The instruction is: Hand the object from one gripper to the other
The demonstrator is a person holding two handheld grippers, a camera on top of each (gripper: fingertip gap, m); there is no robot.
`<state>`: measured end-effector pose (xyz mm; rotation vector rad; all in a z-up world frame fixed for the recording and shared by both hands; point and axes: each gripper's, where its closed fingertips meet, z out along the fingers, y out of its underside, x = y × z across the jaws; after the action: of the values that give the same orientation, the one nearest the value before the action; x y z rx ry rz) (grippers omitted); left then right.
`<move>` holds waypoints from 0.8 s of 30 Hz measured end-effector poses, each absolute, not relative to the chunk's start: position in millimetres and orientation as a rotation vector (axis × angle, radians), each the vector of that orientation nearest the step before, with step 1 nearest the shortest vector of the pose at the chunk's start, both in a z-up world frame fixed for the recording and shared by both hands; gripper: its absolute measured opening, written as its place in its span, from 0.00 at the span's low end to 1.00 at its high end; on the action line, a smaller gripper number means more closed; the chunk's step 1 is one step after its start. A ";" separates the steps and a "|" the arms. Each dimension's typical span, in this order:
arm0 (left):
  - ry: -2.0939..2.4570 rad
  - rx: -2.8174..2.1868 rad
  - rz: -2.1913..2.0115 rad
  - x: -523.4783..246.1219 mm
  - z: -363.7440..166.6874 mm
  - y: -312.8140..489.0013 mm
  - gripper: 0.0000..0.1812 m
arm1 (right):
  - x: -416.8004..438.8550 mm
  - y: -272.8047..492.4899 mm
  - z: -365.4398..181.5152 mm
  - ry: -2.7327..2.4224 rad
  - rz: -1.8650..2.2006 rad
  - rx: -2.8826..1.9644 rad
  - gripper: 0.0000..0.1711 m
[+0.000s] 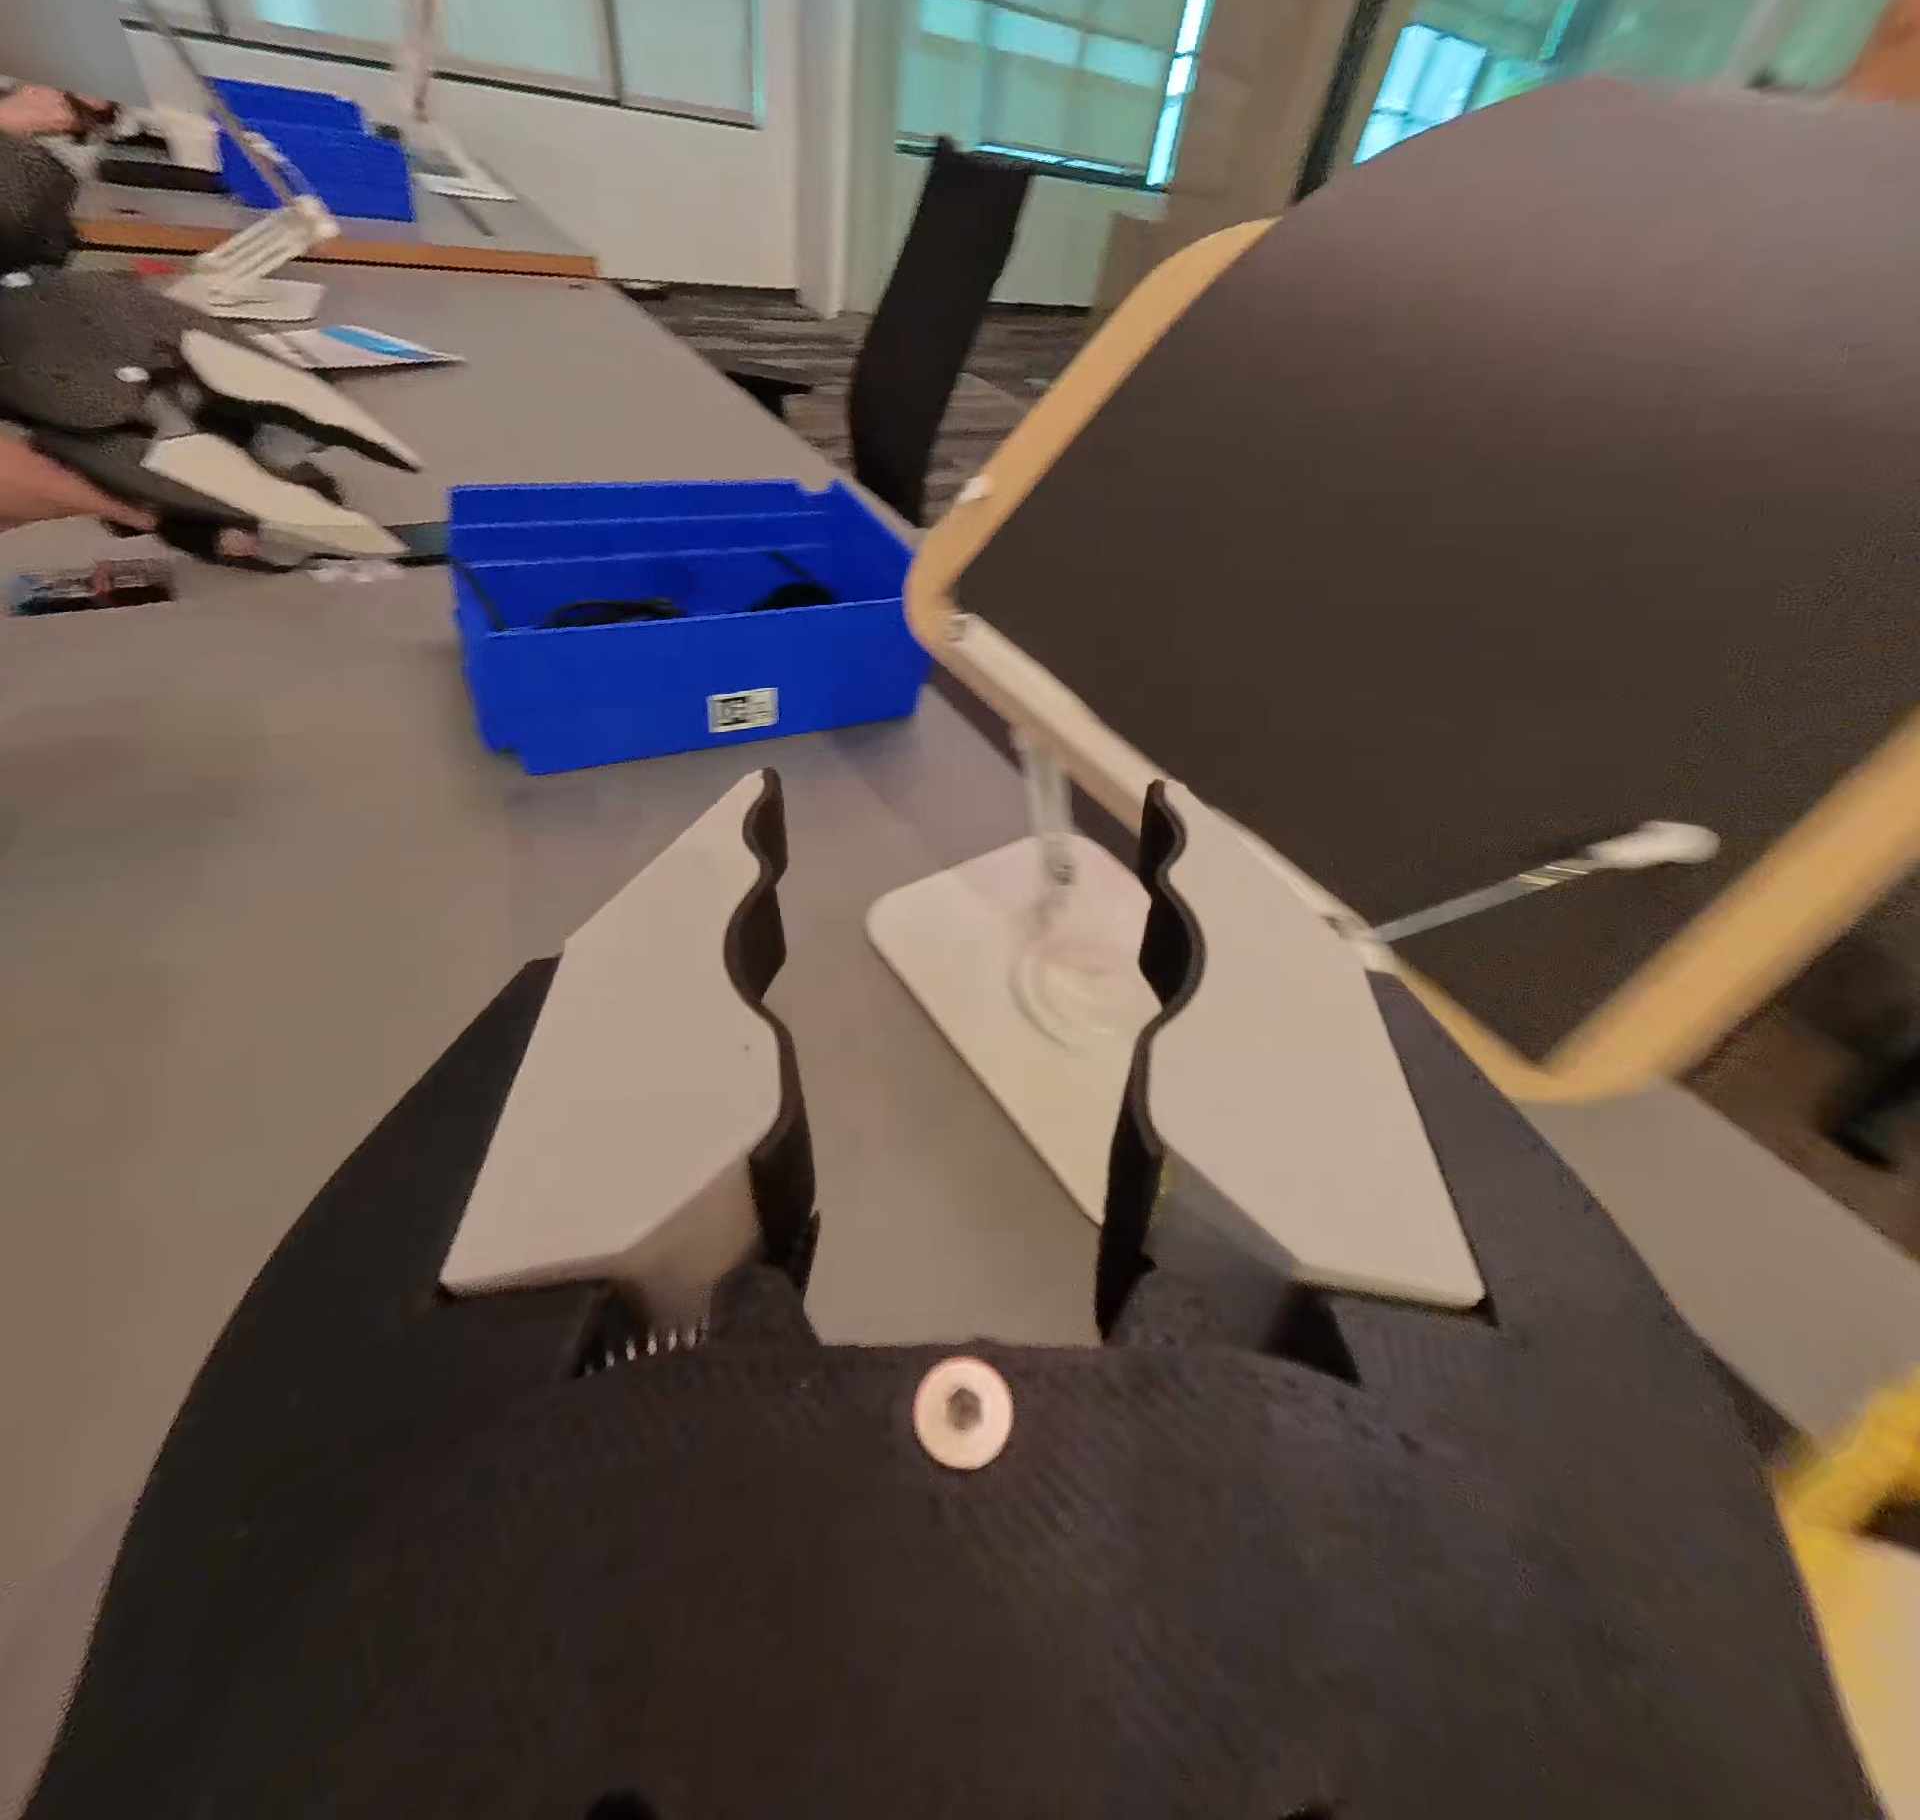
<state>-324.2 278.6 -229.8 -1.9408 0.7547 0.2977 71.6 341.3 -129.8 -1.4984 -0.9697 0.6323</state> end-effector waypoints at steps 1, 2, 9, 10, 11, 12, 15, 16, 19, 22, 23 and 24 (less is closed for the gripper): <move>0.773 -1.946 0.299 -325.3 -232.5 280.3 0.26 | 50.9 335.7 -141.2 -0.995 0.682 -1.494 0.39; 0.796 -1.951 0.304 -326.6 -235.5 282.1 0.25 | 31.6 331.3 -153.3 -1.016 0.729 -1.495 0.39; 0.996 -2.008 0.332 -332.5 -255.8 301.4 0.24 | -61.8 317.0 -237.8 -1.157 0.910 -1.520 0.37; 1.016 -2.006 0.322 -331.0 -256.9 305.7 0.24 | -69.1 316.0 -244.4 -1.150 0.951 -1.514 0.37; 1.031 -2.005 0.326 -331.1 -257.3 310.8 0.23 | -75.0 316.0 -252.5 -1.150 0.982 -1.517 0.36; 1.044 -2.003 0.336 -331.8 -257.4 316.3 0.23 | -79.2 317.9 -262.8 -1.153 0.989 -1.538 0.36; 1.083 -2.000 0.352 -333.2 -259.4 331.2 0.23 | -88.0 319.6 -286.1 -1.163 1.016 -1.582 0.36; 1.086 -2.007 0.343 -333.6 -261.1 335.7 0.23 | -89.7 319.4 -291.3 -1.166 1.021 -1.591 0.36; 1.094 -2.032 0.294 -335.2 -266.4 347.8 0.25 | -91.3 319.8 -299.7 -1.177 1.021 -1.608 0.35; 1.101 -2.045 0.266 -340.6 -269.0 363.3 0.26 | -93.5 321.0 -304.5 -1.193 1.035 -1.643 0.36; 1.101 -2.050 0.256 -342.2 -269.5 369.6 0.26 | -94.5 320.6 -307.0 -1.204 1.042 -1.659 0.37; 1.103 -2.059 0.241 -343.1 -270.7 375.7 0.26 | -95.2 320.3 -308.6 -1.211 1.044 -1.668 0.37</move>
<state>-343.1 375.7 -270.7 -2.0589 1.1033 0.2408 -95.2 320.3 -308.6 -1.6675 -1.2109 1.0438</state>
